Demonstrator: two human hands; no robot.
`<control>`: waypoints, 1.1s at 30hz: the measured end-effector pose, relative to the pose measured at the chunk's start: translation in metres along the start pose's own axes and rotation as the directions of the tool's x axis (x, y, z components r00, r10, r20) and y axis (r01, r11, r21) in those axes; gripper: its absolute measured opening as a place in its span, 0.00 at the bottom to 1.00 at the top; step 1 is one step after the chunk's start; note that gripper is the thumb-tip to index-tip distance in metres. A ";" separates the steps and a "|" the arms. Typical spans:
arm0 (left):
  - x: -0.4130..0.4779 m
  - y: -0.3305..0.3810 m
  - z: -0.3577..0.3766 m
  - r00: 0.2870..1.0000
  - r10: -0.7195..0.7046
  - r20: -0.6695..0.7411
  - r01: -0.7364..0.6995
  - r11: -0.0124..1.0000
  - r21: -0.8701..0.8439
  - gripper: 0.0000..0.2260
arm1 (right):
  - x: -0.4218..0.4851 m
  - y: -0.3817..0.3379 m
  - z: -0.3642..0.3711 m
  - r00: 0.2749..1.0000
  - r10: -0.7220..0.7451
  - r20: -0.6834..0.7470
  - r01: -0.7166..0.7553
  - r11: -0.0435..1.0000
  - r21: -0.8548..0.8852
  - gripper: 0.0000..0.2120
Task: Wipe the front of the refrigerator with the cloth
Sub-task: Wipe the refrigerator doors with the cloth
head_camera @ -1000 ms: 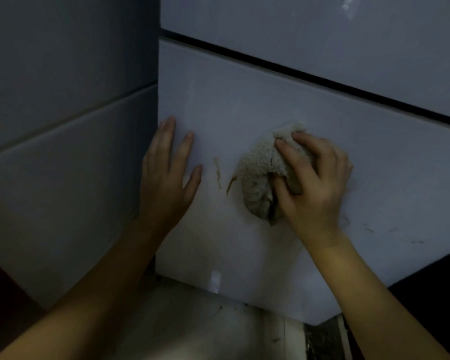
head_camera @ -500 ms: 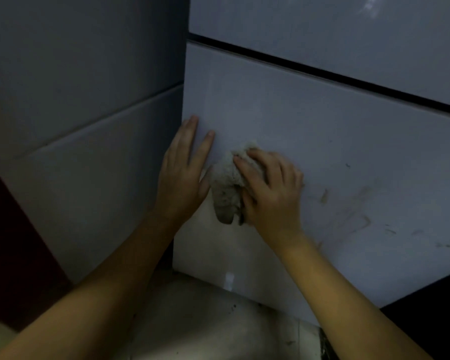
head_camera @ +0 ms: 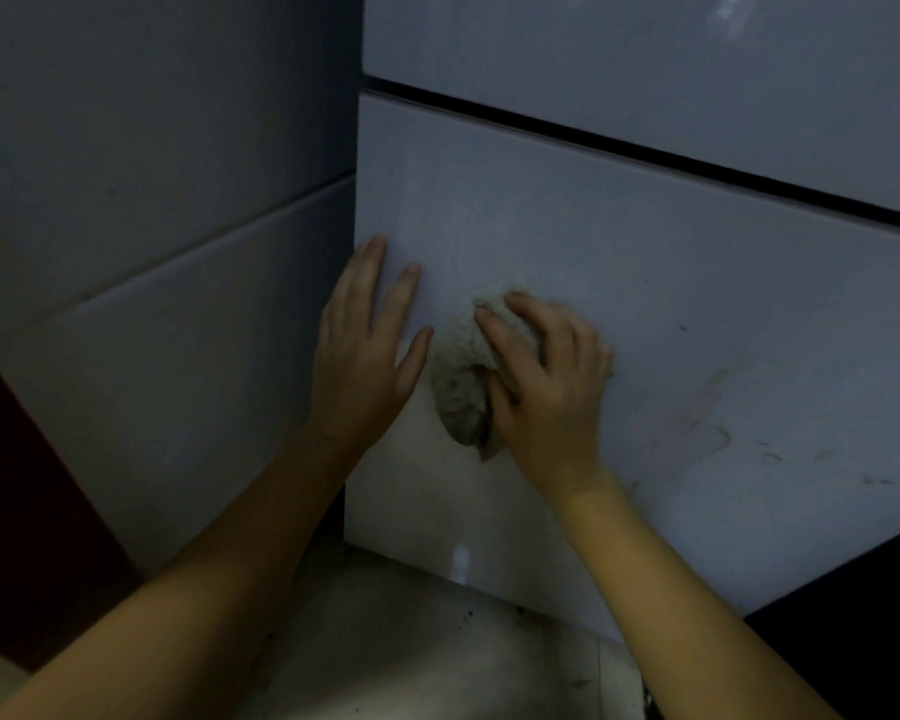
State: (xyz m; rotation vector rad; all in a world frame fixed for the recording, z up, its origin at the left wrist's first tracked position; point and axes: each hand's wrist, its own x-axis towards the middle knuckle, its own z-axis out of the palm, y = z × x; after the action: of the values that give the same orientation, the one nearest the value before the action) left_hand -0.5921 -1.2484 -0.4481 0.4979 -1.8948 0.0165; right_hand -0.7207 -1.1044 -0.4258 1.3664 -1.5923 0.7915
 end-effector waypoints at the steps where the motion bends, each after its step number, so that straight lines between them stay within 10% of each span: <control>1: 0.000 0.001 0.000 1.000 -0.008 0.004 0.008 1.000 -0.001 0.25 | -0.008 0.001 0.002 1.000 -0.013 0.013 0.013 1.000 -0.001 0.20; 8: 0.011 0.029 -0.005 0.997 0.065 -0.035 -0.066 0.998 -0.023 0.22 | -0.060 0.056 -0.045 0.994 -0.020 0.110 0.029 0.997 -0.078 0.29; 18: 0.029 0.070 0.030 0.979 0.195 -0.053 -0.200 0.975 -0.093 0.25 | 0.027 0.059 -0.068 0.989 0.099 -0.110 -0.104 0.994 -0.041 0.22; 27: 0.017 0.061 0.045 0.972 0.222 -0.073 -0.228 0.970 -0.083 0.28 | -0.074 0.080 -0.080 0.984 0.171 0.055 -0.165 0.981 -0.103 0.21; 33: 0.011 0.060 0.045 0.975 0.220 -0.038 -0.222 0.972 -0.075 0.28 | -0.060 0.104 -0.107 0.930 0.335 -0.148 -0.344 0.938 -0.035 0.22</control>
State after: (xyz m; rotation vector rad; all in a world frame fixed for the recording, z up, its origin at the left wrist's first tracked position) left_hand -0.6567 -1.2085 -0.4414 0.2298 -1.9056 0.0942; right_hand -0.7987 -0.9645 -0.4276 0.9788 -1.7487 1.0131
